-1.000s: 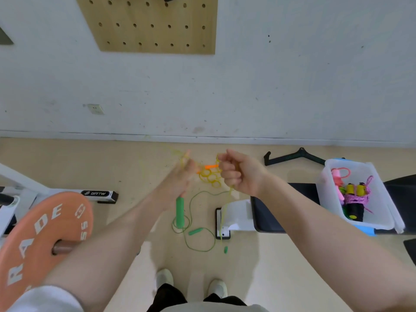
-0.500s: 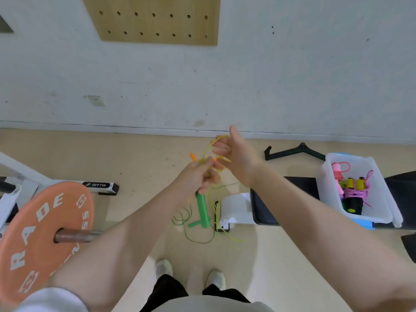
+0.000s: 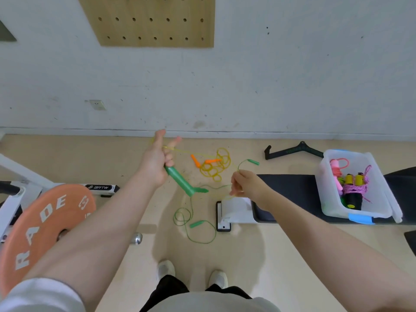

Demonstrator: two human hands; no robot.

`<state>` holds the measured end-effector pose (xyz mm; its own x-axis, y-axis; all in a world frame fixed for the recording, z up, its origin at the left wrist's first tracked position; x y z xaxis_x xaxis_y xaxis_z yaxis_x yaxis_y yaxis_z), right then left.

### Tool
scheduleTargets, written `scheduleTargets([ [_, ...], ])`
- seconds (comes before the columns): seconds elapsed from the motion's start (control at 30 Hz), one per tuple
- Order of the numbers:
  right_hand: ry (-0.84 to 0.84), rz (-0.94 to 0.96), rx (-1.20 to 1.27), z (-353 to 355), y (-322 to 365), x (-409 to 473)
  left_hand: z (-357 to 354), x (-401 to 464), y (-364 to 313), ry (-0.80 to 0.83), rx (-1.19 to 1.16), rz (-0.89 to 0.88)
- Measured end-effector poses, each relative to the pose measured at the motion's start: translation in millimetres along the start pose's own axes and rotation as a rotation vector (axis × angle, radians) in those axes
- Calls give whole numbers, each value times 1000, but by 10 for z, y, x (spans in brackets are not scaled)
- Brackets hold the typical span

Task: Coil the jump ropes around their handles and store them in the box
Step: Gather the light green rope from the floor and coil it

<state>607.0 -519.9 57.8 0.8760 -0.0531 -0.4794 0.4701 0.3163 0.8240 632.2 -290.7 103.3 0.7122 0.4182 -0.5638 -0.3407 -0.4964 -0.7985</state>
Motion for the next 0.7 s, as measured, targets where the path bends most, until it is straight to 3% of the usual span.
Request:
scheduleTargets([
  [0.13,155,-162,591,-288,454,-134,-159,-279,350,191,317,-24],
  [0.23,259,-222,801,-477,766,-209,-399,-625,566,494,527,-192],
  [0.3,269,-274,897,-513,857,-214,-487,-833,738,641,595,-187],
  [0.47,154,-286,1208,-254,985,-138,-527,-998,899,654,721,-192],
  [0.53,125,-210,1099,-147,960,-125,-554,-953,806,572,637,-216],
  [0.7,227,-64,368,-344,494,-251,-644,-734,369,366,165,-78],
])
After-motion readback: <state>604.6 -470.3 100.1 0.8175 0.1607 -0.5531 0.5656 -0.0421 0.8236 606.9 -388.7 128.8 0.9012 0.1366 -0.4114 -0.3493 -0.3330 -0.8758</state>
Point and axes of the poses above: each hand's wrist, its own x-axis towards the middle knuckle, its own z-axis out of the back of the hand, y = z × x, the point moved 10 cm from there along x, towards the middle knuckle, and after that the axes turned 13 degrees about -y, right-handed, at the moved point
